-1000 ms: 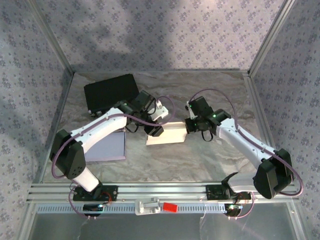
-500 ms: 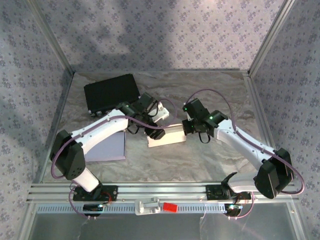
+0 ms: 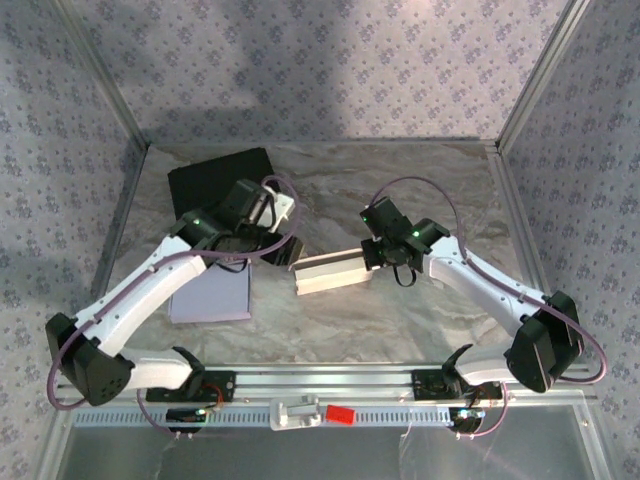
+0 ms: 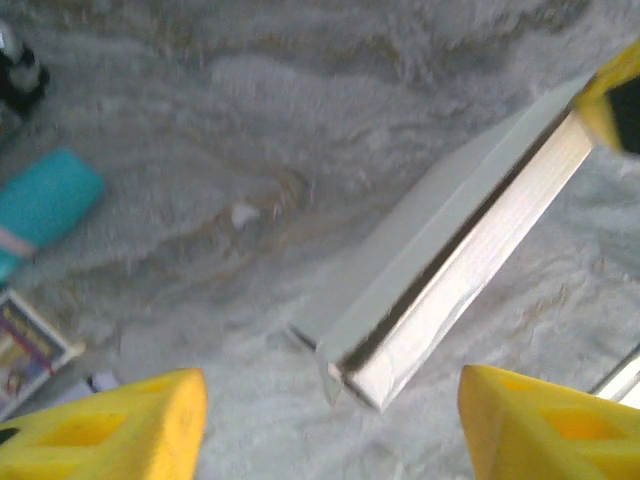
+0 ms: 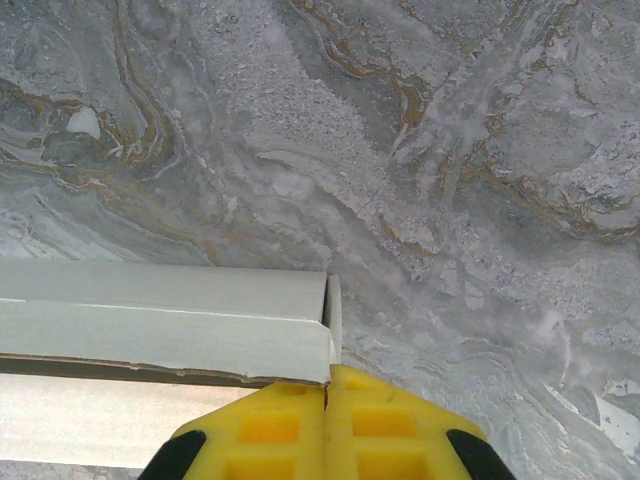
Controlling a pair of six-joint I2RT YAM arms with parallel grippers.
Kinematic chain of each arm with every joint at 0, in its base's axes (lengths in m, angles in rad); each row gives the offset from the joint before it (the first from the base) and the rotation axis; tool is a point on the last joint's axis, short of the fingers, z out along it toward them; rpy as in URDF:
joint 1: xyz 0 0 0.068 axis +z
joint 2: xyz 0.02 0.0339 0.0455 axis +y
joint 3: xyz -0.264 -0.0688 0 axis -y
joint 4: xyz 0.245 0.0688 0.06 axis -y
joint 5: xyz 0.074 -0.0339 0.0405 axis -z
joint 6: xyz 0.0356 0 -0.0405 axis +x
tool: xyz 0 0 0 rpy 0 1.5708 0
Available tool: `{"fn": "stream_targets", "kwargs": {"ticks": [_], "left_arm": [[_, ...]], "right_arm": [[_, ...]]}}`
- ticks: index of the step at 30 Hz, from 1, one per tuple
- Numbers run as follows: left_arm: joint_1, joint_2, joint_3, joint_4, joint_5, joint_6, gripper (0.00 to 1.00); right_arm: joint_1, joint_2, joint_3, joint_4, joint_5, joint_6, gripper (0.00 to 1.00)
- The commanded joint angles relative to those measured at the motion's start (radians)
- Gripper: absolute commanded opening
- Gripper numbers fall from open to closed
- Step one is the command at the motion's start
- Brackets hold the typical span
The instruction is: Fold the paper box
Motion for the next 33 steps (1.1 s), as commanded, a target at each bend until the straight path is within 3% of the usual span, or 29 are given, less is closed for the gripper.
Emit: {"fn": "stream_targets", "kwargs": {"ticks": [1,7,9,13,20,24,29,33], "left_arm": [[-0.002,-0.003,-0.052,-0.093,0.035,-0.168,0.59],[-0.061,0.027,-0.029,-0.054,-0.005,-0.169,0.58],[-0.135,0.046,0.011,-0.056,-0.027,-0.108,0.61],[-0.281,0.07,0.035,-0.08,-0.172,0.077,0.7],[-0.303,0.173,0.048,0.012,-0.292,0.36,0.77],[-0.305,0.253,0.072,0.05,-0.355,0.445,0.79],[-0.292,0.298,0.059,0.105,-0.361,0.494,0.81],[-0.278,0.321,0.051,0.103,-0.313,0.481,0.74]], "right_arm": [[0.013,-0.005,0.005,-0.025,0.017,0.022,0.0],[0.021,-0.028,-0.053,-0.007,0.007,0.025,0.0],[0.021,-0.036,-0.064,-0.006,0.01,0.031,0.0],[0.018,-0.043,-0.069,-0.003,0.011,0.031,0.0],[0.016,-0.045,-0.078,0.005,0.0,0.029,0.0],[0.016,-0.047,-0.079,0.005,0.001,0.029,0.0],[0.012,-0.05,-0.084,0.006,-0.004,0.031,0.0],[0.009,-0.049,-0.086,0.013,-0.01,0.034,0.0]]}}
